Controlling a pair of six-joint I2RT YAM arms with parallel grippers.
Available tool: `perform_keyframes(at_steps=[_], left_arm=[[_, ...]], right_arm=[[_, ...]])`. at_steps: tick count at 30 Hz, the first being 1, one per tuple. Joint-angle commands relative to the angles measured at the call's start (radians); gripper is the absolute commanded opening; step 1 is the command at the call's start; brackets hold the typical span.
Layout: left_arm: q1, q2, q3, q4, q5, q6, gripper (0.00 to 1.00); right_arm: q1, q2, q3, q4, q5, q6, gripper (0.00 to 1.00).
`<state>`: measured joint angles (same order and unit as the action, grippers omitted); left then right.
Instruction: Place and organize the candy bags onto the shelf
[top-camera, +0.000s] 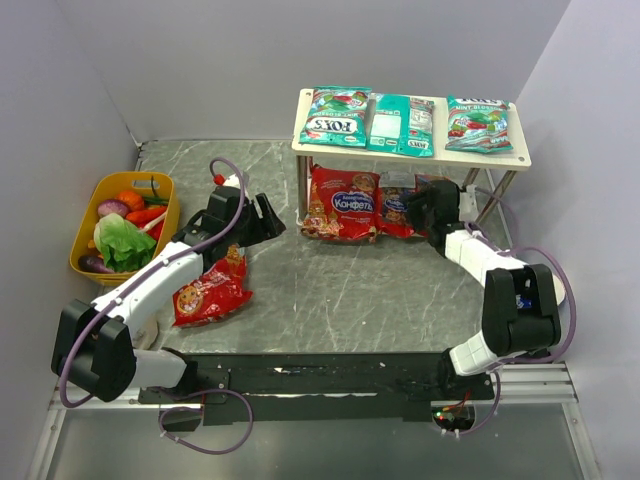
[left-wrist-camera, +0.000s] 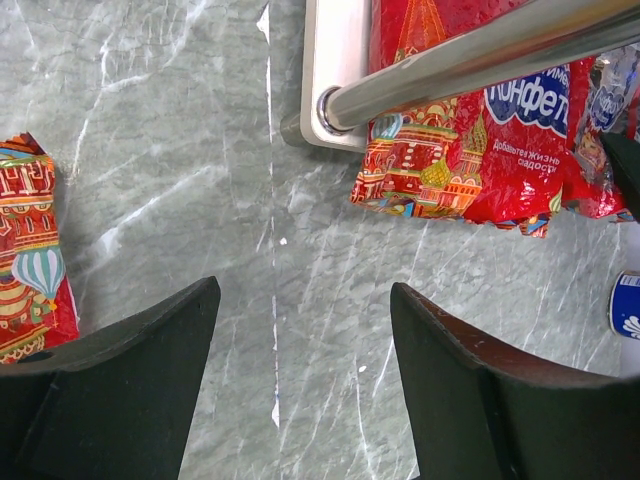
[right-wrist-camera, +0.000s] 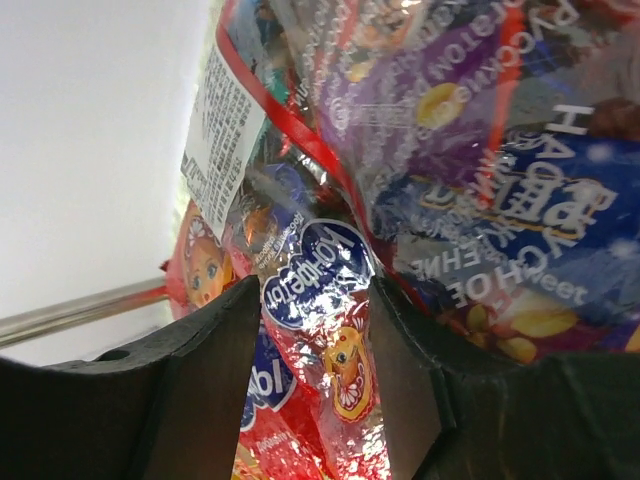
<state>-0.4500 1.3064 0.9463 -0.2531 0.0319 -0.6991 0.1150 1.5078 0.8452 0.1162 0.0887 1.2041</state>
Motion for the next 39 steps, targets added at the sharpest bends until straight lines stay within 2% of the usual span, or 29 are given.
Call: perform_keyframes(at_steps=[1,9,16,25,29,39], left_arm=[[0.005,-0.013,0.005,0.017,0.002,0.004,0.75],[0.008,-0.015,0.011,0.014,0.002,0.004,0.75],[0.014,-0.004,0.019,0.008,0.003,0.007,0.75],[0.025,0.002,0.022,0.003,0.006,0.007,0.75],[0.031,0.004,0.019,0.008,0.011,0.006,0.75],[0.040,-0.018,0.005,0.005,0.006,0.004,0.75]], right_arm=[[-0.005,-0.043,0.104,-0.138,0.084,-0.104,0.56],[-0.089,0.005,0.225,-0.151,0.123,-0.144,0.57],[-0.110,0.081,0.284,-0.148,0.132,-0.219,0.59],[-0.110,0.201,0.270,-0.164,0.068,-0.201,0.61],[-0.081,0.253,0.244,-0.157,-0.024,-0.146,0.61],[0.028,0.315,0.232,-0.087,-0.125,-0.066,0.60]])
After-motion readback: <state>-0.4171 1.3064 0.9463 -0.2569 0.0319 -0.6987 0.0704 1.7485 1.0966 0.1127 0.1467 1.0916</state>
